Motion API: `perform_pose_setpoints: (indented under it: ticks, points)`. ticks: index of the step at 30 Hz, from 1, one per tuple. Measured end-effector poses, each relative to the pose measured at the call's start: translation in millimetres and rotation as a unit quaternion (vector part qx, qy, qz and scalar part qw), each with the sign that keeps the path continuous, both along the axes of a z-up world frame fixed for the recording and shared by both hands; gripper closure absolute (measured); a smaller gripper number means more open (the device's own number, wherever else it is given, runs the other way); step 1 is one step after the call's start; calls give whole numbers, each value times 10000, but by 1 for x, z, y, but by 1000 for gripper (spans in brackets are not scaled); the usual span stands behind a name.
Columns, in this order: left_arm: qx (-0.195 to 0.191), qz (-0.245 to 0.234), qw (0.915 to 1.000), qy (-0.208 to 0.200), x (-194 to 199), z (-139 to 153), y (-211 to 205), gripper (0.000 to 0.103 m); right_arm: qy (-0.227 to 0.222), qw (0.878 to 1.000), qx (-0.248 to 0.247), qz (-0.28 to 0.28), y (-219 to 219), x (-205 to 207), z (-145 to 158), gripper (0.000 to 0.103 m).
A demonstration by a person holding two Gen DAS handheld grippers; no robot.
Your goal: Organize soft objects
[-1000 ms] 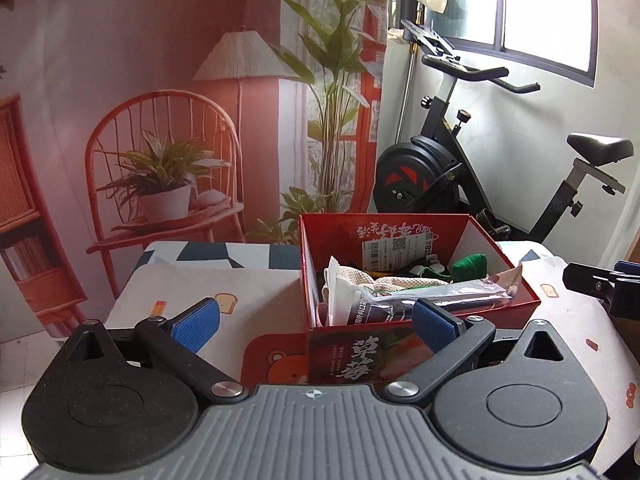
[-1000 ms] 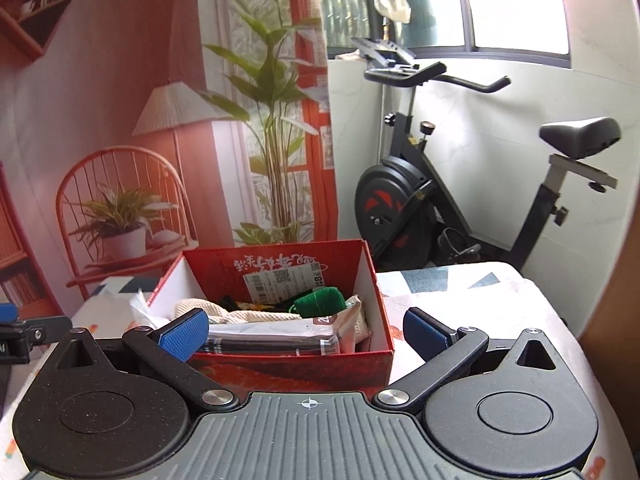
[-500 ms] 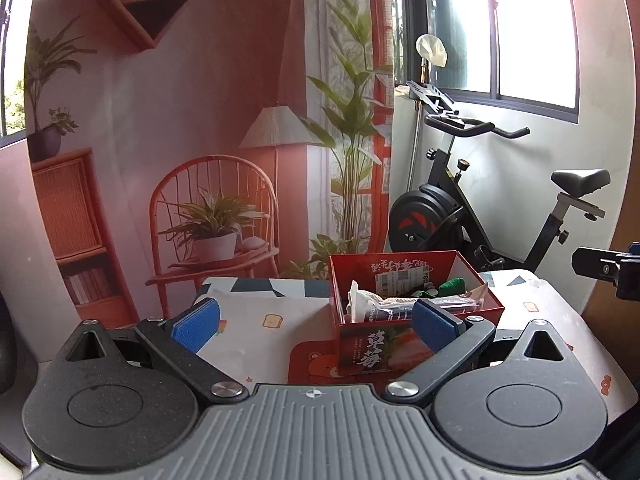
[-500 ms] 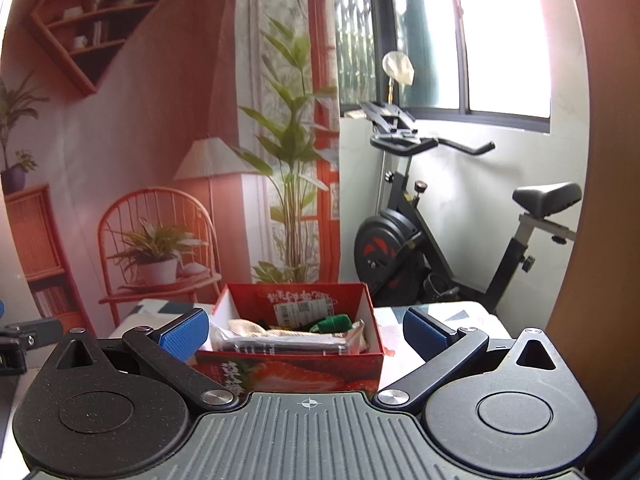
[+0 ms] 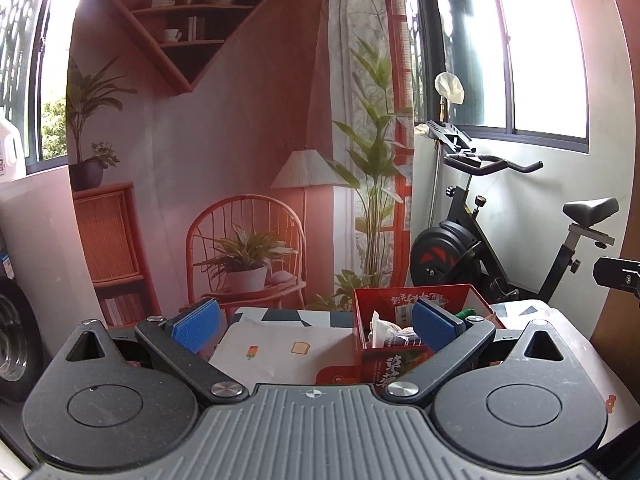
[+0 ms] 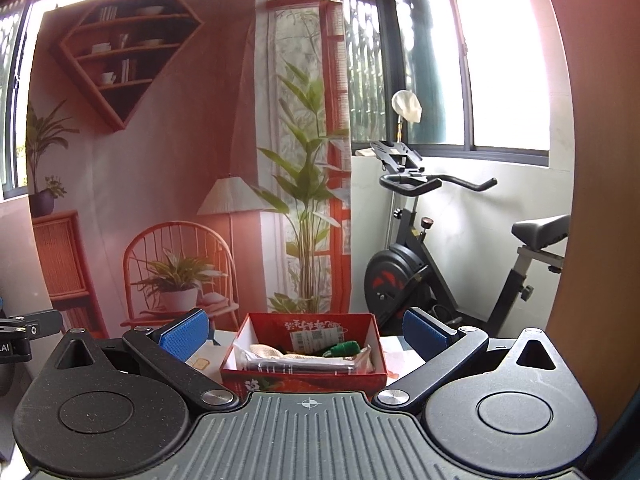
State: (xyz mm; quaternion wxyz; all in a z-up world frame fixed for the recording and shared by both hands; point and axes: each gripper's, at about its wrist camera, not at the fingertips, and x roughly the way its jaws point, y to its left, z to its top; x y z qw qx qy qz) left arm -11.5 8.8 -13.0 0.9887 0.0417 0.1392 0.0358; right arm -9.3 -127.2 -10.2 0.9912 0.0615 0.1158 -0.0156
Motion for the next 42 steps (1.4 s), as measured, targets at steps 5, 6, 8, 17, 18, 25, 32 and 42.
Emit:
perform_pose_setpoints:
  ticks: [5, 6, 8, 17, 18, 25, 32, 42]
  points:
    - [-90, -25, 9999, 67, -1, -5, 1, 0, 17, 10000, 23, -49, -4, 1, -2, 0]
    - [-108, -24, 9999, 66, -1, -5, 3, 0, 30, 10000, 30, -55, -4, 2, -3, 0]
    - [-143, -8, 9999, 58, -1, -5, 5, 0, 53, 10000, 31, -72, -3, 4, -4, 0]
    - [-193, -1, 9998, 63, -1, -4, 7, 0, 69, 9999, 25, -71, -3, 5, -6, 0]
    - [-200, -6, 9998, 62, -1, -4, 7, 0, 64, 10000, 24, -70, -3, 5, -7, 0]
    - [-298, -7, 9995, 70, 0, -3, 10, 0, 69, 10000, 19, -65, -3, 5, -7, 0]
    - [-263, -8, 9996, 43, 0, -2, 10, 0, 69, 10000, 1, -57, -3, 5, -6, 0]
    - [-279, -32, 9996, 56, 0, -3, 12, 0, 77, 10000, 2, -52, -2, 5, -6, 0]
